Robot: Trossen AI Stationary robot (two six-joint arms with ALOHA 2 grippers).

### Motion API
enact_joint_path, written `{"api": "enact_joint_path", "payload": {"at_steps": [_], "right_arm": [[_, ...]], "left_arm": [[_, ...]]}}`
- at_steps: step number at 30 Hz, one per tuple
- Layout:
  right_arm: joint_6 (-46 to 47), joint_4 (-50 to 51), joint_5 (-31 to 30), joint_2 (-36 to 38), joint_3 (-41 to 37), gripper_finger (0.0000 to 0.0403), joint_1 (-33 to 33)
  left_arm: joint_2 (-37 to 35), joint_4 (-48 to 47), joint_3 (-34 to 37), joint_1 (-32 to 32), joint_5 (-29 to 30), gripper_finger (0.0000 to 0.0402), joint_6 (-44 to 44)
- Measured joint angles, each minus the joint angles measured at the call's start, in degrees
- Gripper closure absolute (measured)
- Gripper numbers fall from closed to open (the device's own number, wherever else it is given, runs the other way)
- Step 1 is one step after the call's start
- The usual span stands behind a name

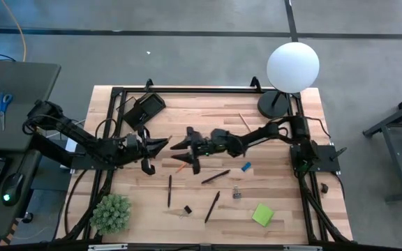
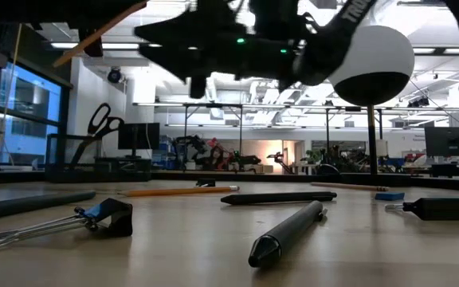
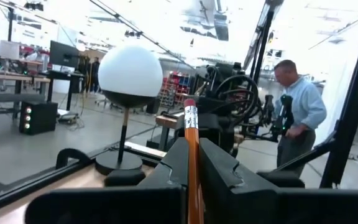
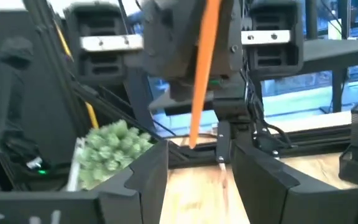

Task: Pick and place office supplies into organizer
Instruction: Put the orange pencil into the black desk organizer

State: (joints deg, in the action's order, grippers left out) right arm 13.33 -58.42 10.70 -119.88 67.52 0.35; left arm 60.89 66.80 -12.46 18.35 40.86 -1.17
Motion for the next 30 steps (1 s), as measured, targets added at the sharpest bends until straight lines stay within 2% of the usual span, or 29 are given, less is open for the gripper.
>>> {"api": "enact_joint_path", "payload": {"at_steps": [7,12,30], "right_arm": [[-2.9,3.3,0.3,-1.3,5.7,0.0237,0.0],[-2.0,3.2,1.5,-1.3,6.1,0.0237,0.0],[-3.2,-1.7,-1.2,-1.4,5.9,0.0237,-0.4]], "left_arm": [[0.8,-0.1,0.0,0.0,0.0,0.0398,-0.1],[0.8,-0.3,0.0,0.0,0.0,0.0398,-0.1],[0.8,0.0,0.0,0.0,-0.2,0.0395,0.1]]}}
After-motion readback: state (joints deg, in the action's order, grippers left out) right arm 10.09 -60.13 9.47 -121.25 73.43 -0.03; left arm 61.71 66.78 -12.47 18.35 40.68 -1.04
